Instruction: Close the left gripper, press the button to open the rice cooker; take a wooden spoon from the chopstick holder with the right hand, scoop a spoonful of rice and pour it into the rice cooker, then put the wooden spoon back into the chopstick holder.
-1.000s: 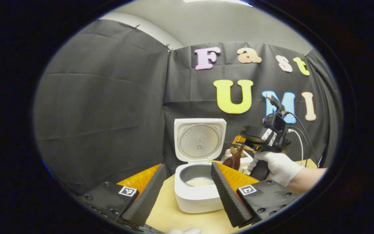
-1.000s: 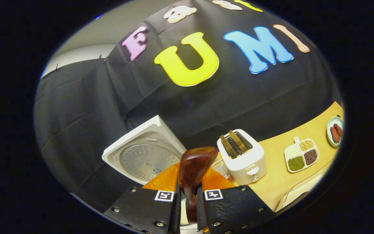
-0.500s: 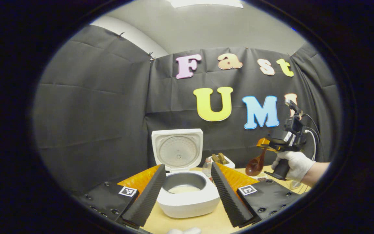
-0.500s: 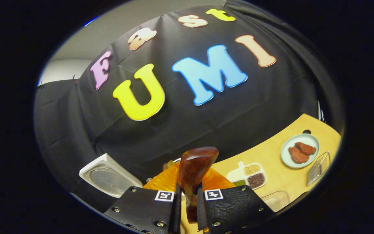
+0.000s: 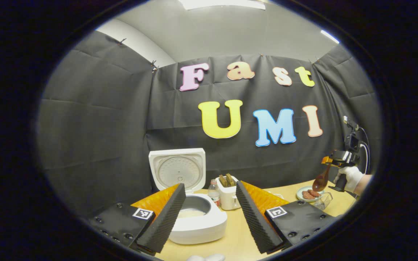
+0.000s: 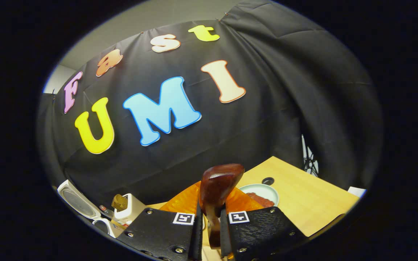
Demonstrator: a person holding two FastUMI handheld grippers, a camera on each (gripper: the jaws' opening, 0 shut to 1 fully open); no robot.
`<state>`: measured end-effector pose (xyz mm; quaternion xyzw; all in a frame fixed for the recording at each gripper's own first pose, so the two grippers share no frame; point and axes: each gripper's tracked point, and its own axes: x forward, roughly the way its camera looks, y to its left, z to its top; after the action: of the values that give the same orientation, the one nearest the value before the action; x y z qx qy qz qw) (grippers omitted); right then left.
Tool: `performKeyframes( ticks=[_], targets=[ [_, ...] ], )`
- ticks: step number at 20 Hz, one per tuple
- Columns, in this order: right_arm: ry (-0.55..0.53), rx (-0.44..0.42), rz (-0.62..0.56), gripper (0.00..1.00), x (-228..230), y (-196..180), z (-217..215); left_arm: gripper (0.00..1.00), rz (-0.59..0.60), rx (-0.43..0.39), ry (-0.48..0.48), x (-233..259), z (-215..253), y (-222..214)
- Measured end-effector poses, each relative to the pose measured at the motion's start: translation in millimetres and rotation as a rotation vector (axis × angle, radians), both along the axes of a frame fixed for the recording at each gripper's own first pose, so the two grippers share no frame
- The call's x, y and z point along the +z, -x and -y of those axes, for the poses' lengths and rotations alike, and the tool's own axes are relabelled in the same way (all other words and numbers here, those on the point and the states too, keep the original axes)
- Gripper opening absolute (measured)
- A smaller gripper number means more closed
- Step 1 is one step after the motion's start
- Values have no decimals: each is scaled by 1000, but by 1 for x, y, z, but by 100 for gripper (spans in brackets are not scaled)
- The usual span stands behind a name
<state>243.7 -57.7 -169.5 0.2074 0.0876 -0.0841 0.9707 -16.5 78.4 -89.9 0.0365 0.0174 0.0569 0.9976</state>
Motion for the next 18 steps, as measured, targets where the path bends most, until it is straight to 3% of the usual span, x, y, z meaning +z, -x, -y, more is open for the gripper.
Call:
performKeyframes(
  ticks=[6, 8, 18],
  targets=[
    [0, -50, -35, 20, -26, 11, 42, 95, -8, -26, -5, 1, 23, -2],
    [-9, -54, -45, 20, -36, 13, 47, 99, -10, -33, -8, 3, 28, -4],
    [-26, -53, -131, 20, -116, 2, 61, 99, -36, -47, -49, -4, 52, -9]
  ],
)
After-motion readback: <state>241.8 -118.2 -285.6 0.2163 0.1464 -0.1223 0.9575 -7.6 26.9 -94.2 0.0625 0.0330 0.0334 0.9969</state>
